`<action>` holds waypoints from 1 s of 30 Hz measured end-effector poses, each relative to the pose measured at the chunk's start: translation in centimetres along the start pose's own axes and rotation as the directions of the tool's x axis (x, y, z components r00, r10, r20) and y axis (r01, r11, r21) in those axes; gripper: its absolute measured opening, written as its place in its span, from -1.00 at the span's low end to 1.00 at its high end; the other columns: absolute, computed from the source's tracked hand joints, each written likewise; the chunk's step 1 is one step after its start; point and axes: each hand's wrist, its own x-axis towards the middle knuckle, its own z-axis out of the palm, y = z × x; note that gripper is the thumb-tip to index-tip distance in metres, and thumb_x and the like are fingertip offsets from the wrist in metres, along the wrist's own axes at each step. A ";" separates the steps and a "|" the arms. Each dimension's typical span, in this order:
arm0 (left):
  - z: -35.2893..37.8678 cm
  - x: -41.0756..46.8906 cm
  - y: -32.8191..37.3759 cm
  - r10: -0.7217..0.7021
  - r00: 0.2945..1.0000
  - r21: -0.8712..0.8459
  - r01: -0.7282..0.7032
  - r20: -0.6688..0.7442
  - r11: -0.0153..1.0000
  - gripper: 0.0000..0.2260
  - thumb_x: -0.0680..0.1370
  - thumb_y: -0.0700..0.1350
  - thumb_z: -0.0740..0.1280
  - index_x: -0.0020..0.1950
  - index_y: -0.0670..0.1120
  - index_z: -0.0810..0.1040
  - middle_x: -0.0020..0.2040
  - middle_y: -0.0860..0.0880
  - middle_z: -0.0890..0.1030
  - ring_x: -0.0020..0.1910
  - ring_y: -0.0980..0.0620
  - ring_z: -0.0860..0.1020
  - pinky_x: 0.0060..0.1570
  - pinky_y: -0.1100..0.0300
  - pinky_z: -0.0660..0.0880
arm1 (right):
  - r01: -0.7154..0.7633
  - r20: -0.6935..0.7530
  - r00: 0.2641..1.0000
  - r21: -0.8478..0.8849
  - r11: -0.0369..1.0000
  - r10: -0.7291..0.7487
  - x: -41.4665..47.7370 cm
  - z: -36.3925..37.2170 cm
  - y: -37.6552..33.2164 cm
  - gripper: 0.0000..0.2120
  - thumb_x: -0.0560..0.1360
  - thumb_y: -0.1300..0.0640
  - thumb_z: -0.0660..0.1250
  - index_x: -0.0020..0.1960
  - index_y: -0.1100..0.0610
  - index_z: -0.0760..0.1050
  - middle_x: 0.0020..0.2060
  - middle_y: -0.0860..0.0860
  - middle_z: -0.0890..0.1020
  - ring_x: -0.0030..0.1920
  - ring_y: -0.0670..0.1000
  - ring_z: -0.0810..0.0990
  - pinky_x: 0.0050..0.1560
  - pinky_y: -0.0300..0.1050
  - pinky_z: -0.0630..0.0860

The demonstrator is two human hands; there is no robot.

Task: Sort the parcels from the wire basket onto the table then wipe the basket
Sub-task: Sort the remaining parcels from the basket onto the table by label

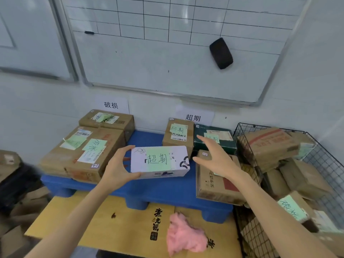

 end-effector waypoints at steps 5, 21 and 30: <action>2.3 0.8 -2.5 -0.069 0.993 -0.023 0.071 0.099 0.997 -0.15 0.19 0.18 0.52 0.44 0.08 0.32 0.33 0.18 0.42 0.15 0.16 0.53 0.05 0.12 0.58 | -0.062 0.016 0.998 -0.225 0.972 0.067 1.3 1.2 1.6 -0.22 0.52 -0.17 0.36 0.60 -0.14 0.00 0.59 -0.06 0.06 0.58 0.01 0.03 0.51 0.06 0.16; 9.0 7.2 -6.6 -0.158 0.955 -0.059 0.178 0.251 0.982 -0.21 0.34 -0.06 0.61 0.47 0.13 0.29 0.35 0.15 0.43 0.15 0.09 0.54 0.04 0.08 0.60 | -0.092 0.114 0.982 -0.407 0.909 0.150 4.4 1.4 7.7 -0.16 0.52 -0.22 0.32 0.61 -0.10 -0.10 0.60 -0.02 0.02 0.59 0.05 -0.01 0.51 0.09 0.15; 10.0 10.1 -6.8 -0.192 0.929 -0.099 0.233 0.317 0.967 -0.24 0.33 -0.10 0.63 0.43 0.14 0.34 0.31 0.22 0.47 0.14 0.11 0.55 0.04 0.18 0.55 | -0.094 0.137 0.977 -0.401 0.911 0.161 6.0 1.7 9.4 -0.16 0.53 -0.21 0.32 0.61 -0.11 -0.12 0.60 -0.04 0.01 0.59 0.04 -0.01 0.50 0.10 0.16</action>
